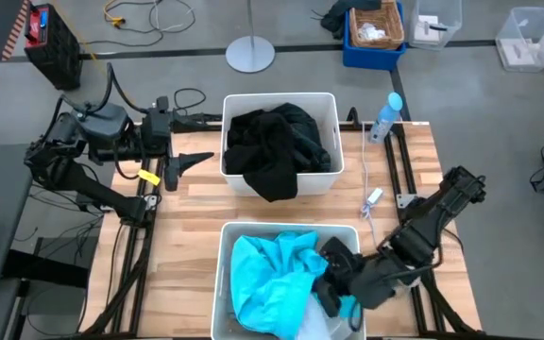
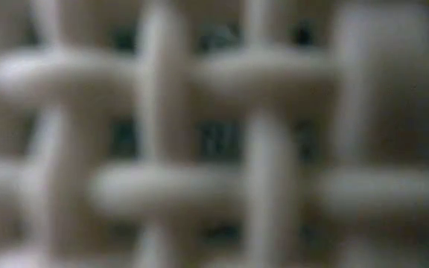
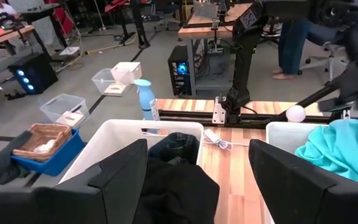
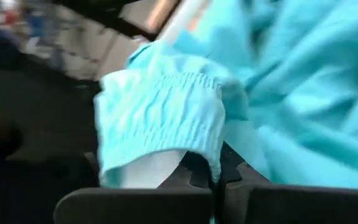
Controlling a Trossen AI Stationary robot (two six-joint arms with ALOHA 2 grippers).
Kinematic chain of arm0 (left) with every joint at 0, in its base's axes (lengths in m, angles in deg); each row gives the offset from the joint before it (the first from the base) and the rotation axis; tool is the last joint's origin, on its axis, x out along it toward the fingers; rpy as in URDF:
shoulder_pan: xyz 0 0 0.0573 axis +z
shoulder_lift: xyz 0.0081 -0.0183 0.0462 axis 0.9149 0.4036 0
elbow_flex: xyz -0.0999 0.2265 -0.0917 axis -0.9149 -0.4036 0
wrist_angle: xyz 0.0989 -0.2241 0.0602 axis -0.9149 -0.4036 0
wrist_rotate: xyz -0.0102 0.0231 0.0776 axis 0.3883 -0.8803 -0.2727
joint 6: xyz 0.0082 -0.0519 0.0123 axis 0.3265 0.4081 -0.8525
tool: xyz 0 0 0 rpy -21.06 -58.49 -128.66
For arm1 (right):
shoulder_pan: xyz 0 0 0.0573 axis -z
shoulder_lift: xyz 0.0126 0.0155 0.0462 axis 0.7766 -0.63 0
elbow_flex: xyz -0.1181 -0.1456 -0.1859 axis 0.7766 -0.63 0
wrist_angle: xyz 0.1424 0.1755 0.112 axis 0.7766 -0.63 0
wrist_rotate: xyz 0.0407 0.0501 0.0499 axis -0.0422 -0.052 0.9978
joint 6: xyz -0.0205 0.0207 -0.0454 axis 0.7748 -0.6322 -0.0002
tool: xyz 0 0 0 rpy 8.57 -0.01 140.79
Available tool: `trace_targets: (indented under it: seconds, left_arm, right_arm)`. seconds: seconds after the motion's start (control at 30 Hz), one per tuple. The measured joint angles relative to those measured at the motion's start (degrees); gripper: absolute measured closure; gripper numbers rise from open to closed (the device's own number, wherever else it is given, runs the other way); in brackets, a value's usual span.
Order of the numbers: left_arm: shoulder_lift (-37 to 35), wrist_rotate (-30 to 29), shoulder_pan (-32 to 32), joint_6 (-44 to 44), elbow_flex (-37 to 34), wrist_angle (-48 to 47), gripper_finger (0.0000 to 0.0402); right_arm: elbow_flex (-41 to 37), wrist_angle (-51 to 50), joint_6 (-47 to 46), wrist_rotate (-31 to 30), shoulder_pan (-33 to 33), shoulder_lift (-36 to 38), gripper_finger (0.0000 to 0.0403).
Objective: Sort clothes
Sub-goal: Put the light blue shorts into the bottom white bin
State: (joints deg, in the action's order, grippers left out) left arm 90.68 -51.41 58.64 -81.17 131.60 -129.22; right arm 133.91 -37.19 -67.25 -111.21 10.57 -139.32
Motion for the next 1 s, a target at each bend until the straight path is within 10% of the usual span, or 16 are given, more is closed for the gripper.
trace_targets:
  seconds: [1.0]
  left_arm:
    - [0.0, 0.0, 0.0, 8.1, 0.0, -8.7, 0.0125]
  right_arm:
    - [0.1, -19.6, 24.0, 18.1, 12.8, -29.1, 0.0394]
